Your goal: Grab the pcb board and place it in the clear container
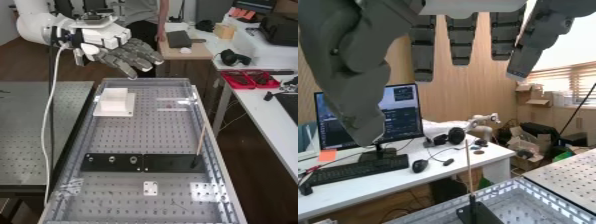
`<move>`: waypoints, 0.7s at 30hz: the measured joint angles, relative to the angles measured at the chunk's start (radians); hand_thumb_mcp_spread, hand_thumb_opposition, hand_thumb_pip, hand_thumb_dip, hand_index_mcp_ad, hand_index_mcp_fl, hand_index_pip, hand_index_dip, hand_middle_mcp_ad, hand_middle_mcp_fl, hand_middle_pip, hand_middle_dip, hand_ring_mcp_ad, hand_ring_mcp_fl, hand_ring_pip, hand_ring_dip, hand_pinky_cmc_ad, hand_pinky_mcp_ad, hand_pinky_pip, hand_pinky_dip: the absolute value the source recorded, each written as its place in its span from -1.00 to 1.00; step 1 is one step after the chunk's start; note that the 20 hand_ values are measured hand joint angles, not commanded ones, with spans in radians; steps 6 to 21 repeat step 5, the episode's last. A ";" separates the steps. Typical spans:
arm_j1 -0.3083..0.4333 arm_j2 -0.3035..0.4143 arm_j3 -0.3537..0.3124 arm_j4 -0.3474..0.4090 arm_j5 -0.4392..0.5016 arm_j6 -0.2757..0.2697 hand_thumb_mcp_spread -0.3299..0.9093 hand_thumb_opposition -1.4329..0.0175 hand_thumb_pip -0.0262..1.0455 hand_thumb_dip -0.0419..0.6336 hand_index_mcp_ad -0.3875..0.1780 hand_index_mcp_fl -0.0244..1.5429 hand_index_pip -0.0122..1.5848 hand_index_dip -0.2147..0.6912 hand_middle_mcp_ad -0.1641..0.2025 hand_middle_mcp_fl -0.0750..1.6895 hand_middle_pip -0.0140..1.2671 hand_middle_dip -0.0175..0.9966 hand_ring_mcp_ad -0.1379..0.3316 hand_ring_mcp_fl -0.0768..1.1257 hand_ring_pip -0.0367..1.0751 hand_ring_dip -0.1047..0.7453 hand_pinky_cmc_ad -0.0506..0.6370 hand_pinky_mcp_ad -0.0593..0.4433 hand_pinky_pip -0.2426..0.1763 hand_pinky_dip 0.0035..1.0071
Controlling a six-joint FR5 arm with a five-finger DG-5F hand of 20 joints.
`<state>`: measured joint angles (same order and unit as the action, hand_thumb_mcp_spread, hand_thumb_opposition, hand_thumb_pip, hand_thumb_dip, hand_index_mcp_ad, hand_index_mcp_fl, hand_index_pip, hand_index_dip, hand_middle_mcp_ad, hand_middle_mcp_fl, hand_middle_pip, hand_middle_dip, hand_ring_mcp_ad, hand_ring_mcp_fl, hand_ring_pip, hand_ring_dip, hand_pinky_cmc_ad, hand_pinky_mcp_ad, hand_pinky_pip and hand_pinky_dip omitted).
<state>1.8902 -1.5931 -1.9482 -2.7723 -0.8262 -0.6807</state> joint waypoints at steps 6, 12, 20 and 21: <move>-0.004 -0.004 0.003 0.000 -0.008 0.001 -0.04 -0.11 0.25 -0.31 -0.01 -0.90 -0.24 -0.55 0.35 -0.91 -0.78 -0.75 0.54 -0.87 -0.79 -0.72 0.07 -0.03 -0.29 0.23; -0.004 -0.004 0.003 0.000 -0.008 0.001 -0.04 -0.11 0.25 -0.31 -0.01 -0.90 -0.24 -0.55 0.35 -0.91 -0.78 -0.75 0.54 -0.87 -0.79 -0.72 0.07 -0.03 -0.29 0.23; -0.004 -0.004 0.003 0.000 -0.008 0.001 -0.04 -0.11 0.25 -0.31 -0.01 -0.90 -0.24 -0.55 0.35 -0.91 -0.78 -0.75 0.54 -0.87 -0.79 -0.72 0.07 -0.03 -0.29 0.23; -0.004 -0.004 0.003 0.000 -0.008 0.001 -0.04 -0.11 0.25 -0.31 -0.01 -0.90 -0.24 -0.55 0.35 -0.91 -0.78 -0.75 0.54 -0.87 -0.79 -0.72 0.07 -0.03 -0.29 0.23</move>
